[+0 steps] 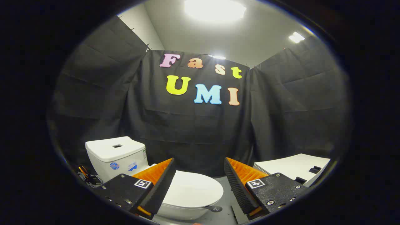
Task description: Open the toilet lid.
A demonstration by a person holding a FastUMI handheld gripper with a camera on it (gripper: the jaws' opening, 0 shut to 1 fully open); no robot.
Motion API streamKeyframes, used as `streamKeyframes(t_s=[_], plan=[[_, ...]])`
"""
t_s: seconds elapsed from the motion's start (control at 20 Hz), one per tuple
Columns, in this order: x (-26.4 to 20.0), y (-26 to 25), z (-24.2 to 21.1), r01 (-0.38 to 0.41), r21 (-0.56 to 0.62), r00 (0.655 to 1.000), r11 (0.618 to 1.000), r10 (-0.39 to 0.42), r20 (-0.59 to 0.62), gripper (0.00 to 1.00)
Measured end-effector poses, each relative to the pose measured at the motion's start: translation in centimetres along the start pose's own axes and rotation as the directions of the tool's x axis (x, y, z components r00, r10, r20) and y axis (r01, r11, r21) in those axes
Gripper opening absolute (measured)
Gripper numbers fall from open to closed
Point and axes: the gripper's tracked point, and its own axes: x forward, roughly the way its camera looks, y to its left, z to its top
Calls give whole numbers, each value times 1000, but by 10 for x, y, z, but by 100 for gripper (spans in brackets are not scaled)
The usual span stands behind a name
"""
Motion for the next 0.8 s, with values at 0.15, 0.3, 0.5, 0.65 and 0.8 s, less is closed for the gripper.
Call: streamKeyframes(t_s=[0.15,0.3,0.5,0.65,0.8], plan=[[0,-2,-2,2,10,1000,1000,-2,-2,95],[-1,-1,-2,1,11,1000,1000,-1,-2,95],[-1,-1,-3,1,13,1000,1000,-1,-6,95],[-1,-4,-2,7,21,1000,1000,-7,-2,95],[-1,-10,-5,17,41,1000,999,-16,-7,95]])
